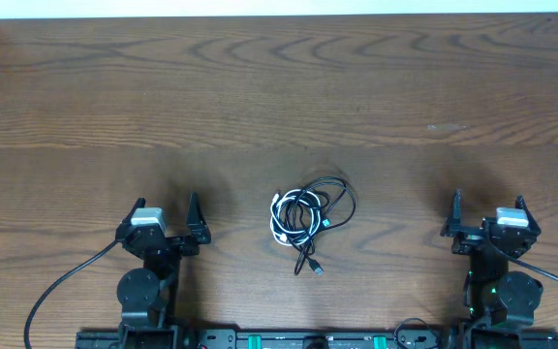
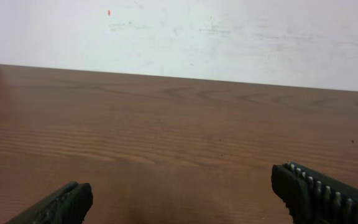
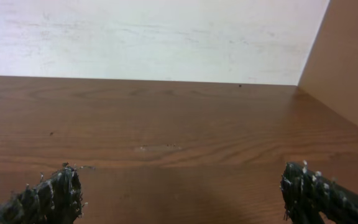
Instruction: Untangle cables
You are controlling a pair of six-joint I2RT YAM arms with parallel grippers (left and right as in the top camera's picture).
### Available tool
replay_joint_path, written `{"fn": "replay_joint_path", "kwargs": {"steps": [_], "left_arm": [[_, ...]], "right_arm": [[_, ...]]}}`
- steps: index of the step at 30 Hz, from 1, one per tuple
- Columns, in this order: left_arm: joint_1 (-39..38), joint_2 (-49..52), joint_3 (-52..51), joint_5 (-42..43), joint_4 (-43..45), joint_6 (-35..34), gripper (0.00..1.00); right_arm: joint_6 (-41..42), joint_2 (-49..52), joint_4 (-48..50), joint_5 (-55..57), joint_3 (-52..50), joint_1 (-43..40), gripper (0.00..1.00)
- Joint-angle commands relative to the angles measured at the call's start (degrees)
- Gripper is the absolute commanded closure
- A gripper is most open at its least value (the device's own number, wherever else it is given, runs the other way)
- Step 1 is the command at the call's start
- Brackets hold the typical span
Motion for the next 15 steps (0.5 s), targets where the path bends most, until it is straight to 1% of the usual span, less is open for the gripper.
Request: {"fn": "replay_joint_path", "kwargs": {"steps": [1, 4, 9, 12, 15], "left_arm": [[0.0, 0.1, -1.1, 0.3, -0.8, 0.7, 0.02], [0.0, 0.1, -0.2, 2.8, -0.8, 0.7, 0.02], [0.0, 0.1, 1.0, 2.8, -0.8, 0.2, 0.02], [0.0, 0.2, 1.9, 7.5, -0.8, 0.1, 0.02], [0.0, 0.9, 2.9, 8.7, -0.9, -2.8, 0.02]], "right_arm": [[-0.5, -0.3, -0.2, -0.3, -0.1, 0.4, 0.01], [-0.5, -0.3, -0.2, -0.3, -0.1, 0.4, 0.01], [-0.5, -0.3, -0.2, -0.3, -0.1, 0.4, 0.01], [-0.5, -0.3, -0.2, -0.3, -0.1, 0.4, 0.01], [-0.5, -0.3, -0.2, -0.3, -0.1, 0.4, 0.01]]}}
